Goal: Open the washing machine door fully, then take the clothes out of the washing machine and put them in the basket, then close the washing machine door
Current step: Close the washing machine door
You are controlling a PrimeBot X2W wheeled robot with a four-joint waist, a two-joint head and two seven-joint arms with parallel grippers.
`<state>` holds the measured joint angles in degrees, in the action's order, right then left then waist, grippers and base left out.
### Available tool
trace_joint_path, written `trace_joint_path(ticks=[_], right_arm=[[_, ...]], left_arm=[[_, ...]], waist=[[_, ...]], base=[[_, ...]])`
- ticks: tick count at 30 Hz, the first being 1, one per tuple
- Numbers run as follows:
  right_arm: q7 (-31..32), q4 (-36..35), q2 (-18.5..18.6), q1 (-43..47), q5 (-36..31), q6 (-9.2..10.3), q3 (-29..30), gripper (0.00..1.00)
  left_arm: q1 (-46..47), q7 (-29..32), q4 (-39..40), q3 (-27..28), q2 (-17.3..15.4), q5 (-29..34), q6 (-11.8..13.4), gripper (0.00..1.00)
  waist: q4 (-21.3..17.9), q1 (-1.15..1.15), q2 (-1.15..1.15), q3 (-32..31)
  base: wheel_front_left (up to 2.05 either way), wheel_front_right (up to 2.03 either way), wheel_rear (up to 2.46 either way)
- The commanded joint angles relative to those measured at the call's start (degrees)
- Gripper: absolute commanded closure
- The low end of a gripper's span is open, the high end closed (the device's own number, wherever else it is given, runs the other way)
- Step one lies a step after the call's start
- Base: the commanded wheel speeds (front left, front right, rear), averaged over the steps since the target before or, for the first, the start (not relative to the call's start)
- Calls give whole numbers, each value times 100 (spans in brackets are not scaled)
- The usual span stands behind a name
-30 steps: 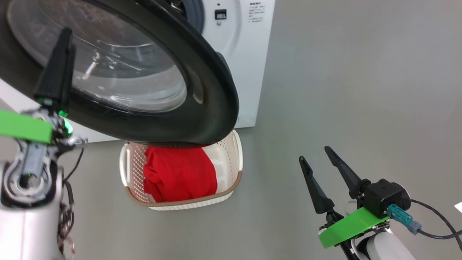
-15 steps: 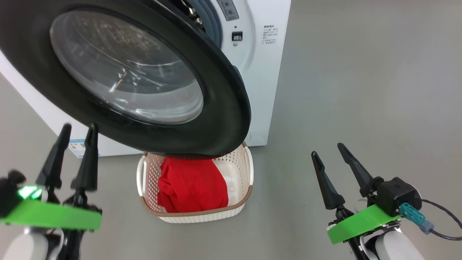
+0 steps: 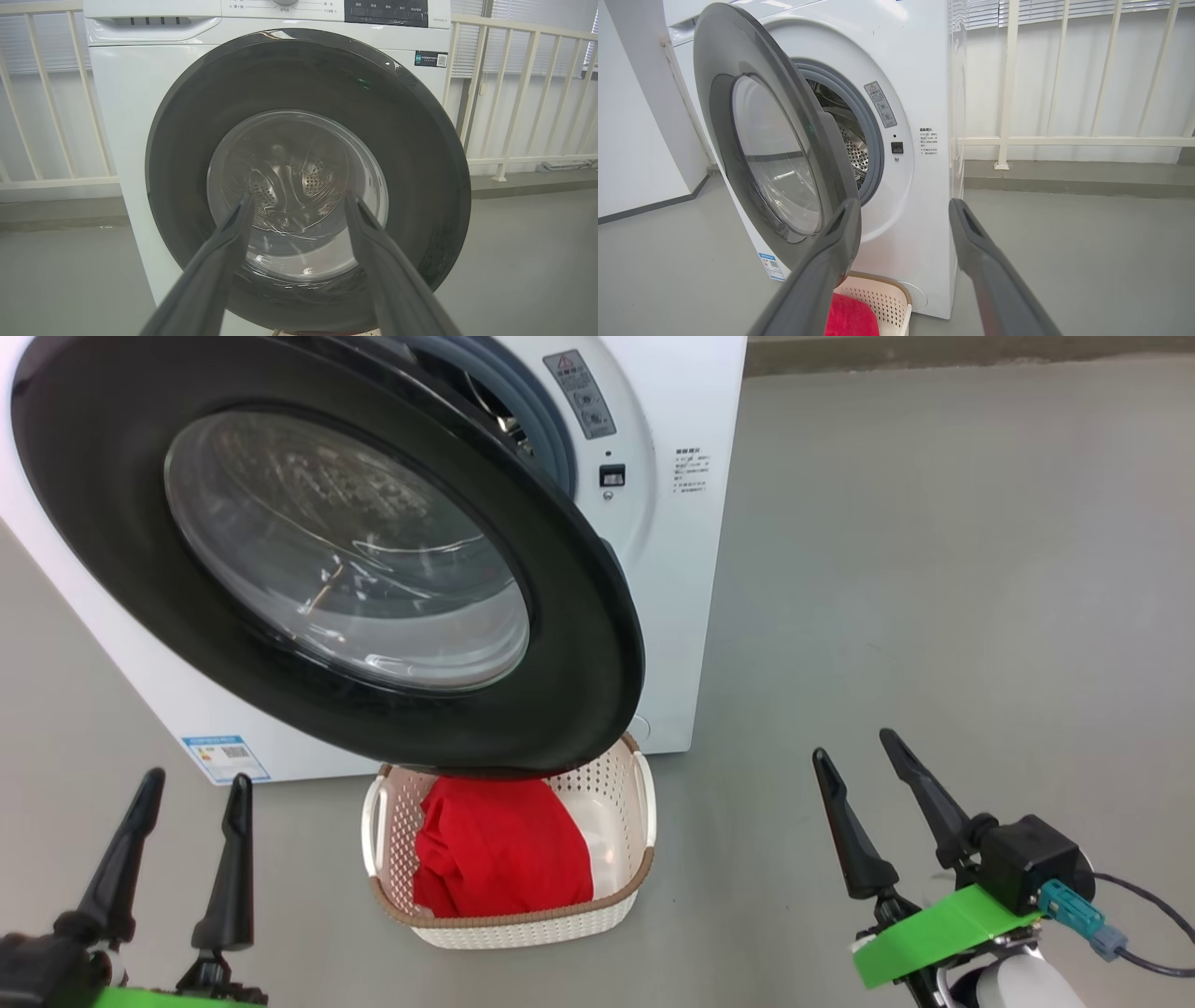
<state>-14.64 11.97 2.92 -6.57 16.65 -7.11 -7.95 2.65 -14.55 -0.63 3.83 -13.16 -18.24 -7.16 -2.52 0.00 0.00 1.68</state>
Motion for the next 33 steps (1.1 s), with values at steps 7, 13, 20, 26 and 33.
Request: trace_joint_path(ticks=[7, 13, 20, 26, 33], right_arm=[[-36, -160, -4, 105, 28, -37, -1, 0], [-36, -154, -4, 157, 40, -37, 31, 0], [-36, -169, -4, 180, 52, -37, 1, 0], [-36, -171, -4, 185, 48, -37, -14, 0], [-36, -164, -4, 193, 46, -37, -22, 0]], left_arm=[[-268, -44, 372, 472, 121, 417, -32, 0], [-482, -44, 348, 557, 180, 501, -32, 0], [-542, -44, 318, 581, 214, 504, -33, 0], [-531, -44, 291, 522, 187, 569, -33, 0], [-504, -44, 221, 475, 133, 571, -33, 0]], waist=[[-53, 0, 0, -130], [-62, 0, 0, -172], [-66, 0, 0, -163], [-61, 0, 0, -146], [-34, 0, 0, -156]], base=[[0, 0, 0], [0, 0, 0], [0, 0, 0], [0, 0, 0], [0, 0, 0]])
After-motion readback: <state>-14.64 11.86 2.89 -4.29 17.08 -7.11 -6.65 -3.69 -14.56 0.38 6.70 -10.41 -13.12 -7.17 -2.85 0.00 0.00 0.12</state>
